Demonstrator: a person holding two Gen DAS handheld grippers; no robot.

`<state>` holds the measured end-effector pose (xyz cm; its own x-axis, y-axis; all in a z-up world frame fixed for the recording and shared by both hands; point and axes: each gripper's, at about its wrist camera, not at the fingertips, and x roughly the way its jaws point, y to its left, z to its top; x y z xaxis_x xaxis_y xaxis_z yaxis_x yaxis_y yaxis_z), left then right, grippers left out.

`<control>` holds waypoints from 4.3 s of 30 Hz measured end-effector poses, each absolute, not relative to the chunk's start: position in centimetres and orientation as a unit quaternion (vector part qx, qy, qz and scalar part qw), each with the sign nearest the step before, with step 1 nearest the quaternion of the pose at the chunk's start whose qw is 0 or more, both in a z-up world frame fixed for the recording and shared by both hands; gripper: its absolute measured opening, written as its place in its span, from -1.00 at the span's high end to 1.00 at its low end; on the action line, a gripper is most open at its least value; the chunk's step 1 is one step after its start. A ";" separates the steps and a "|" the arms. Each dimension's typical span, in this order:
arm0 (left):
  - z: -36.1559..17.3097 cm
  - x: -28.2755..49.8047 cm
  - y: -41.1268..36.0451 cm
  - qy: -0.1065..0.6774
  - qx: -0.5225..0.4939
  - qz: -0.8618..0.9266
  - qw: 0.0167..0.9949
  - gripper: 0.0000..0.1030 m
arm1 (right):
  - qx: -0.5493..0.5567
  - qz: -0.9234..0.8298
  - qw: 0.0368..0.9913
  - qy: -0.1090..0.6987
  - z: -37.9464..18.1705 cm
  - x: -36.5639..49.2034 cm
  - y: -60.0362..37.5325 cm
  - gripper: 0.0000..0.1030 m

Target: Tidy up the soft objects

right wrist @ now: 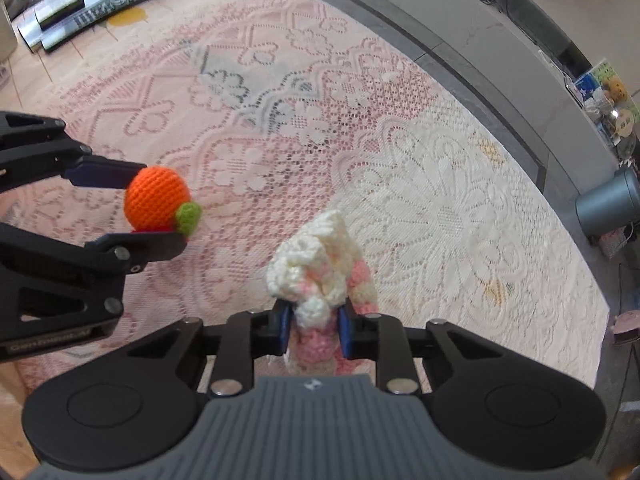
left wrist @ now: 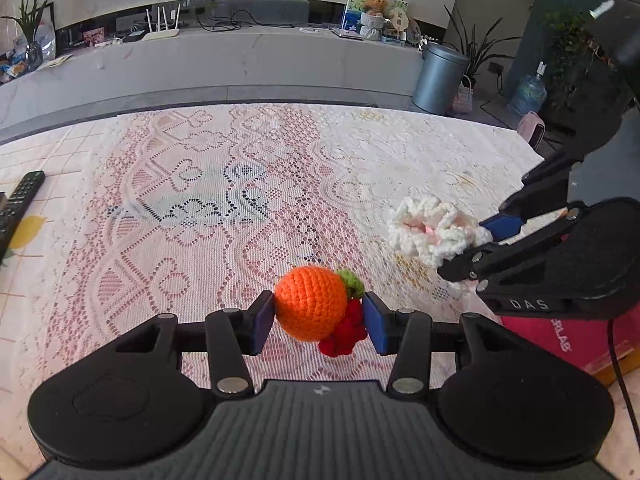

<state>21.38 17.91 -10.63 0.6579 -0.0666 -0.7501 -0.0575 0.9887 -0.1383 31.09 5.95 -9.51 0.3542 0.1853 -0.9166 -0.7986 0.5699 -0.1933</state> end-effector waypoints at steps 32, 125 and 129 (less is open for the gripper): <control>0.0 11.7 2.1 0.327 -0.071 -0.105 0.937 -0.05 | -0.015 0.202 0.915 0.349 1.4 13.3 -21.3 0.56; 2.0 14.8 -6.9 0.293 -0.010 -0.160 0.943 -0.43 | -0.058 0.135 0.934 0.325 2.8 12.7 -27.4 -0.43; 2.2 11.4 -4.2 0.252 -0.006 -0.115 0.961 -0.40 | -0.044 0.130 0.951 0.276 2.9 9.5 -24.7 -0.57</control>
